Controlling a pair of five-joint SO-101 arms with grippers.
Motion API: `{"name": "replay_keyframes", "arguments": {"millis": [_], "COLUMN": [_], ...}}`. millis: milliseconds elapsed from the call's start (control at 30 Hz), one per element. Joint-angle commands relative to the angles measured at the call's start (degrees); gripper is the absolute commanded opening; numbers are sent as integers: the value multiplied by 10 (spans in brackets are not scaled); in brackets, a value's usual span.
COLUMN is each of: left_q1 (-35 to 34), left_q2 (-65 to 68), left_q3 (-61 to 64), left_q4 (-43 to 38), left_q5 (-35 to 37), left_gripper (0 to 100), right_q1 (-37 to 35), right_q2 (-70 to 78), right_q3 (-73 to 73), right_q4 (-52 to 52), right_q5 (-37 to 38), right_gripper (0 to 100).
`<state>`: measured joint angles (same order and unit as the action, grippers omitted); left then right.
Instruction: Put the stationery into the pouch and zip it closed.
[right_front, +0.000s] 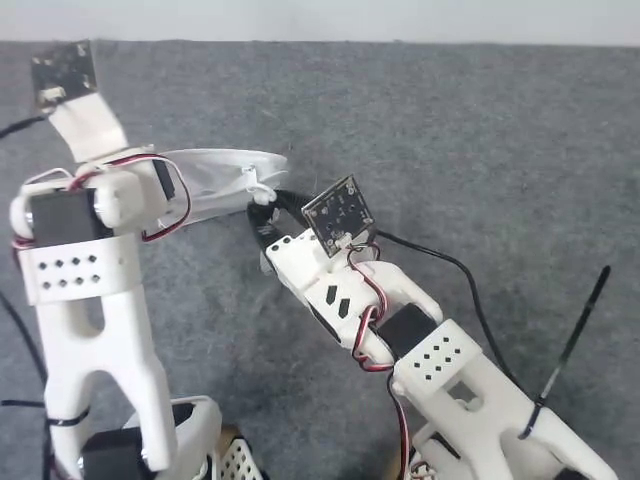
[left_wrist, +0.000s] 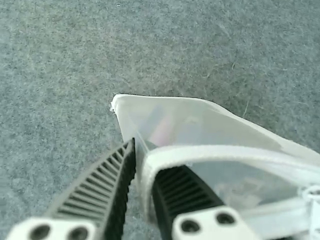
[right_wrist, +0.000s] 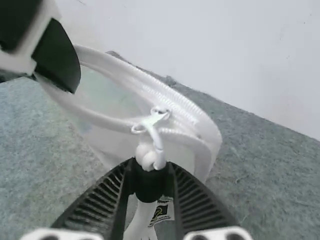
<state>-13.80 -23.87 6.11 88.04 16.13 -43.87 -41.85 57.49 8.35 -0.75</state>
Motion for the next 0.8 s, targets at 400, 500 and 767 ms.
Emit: {"name": "replay_keyframes", "arguments": {"millis": [400,500,767], "left_q1": [8,28,109], "left_q2": [-1,-1,-2], "left_q3": [0,0,0], "left_q4": [-26,-26,-22], "left_q5": [-29,-30,-40], "left_gripper": [146,193,214], "right_q1": [-73,-96,-146], "right_q2": [-168,-185,-223], "right_q3": [-8,-7,-4], "right_q4": [272,311,383], "right_q5": [187,207,235], "right_gripper": [6,6,6]}}
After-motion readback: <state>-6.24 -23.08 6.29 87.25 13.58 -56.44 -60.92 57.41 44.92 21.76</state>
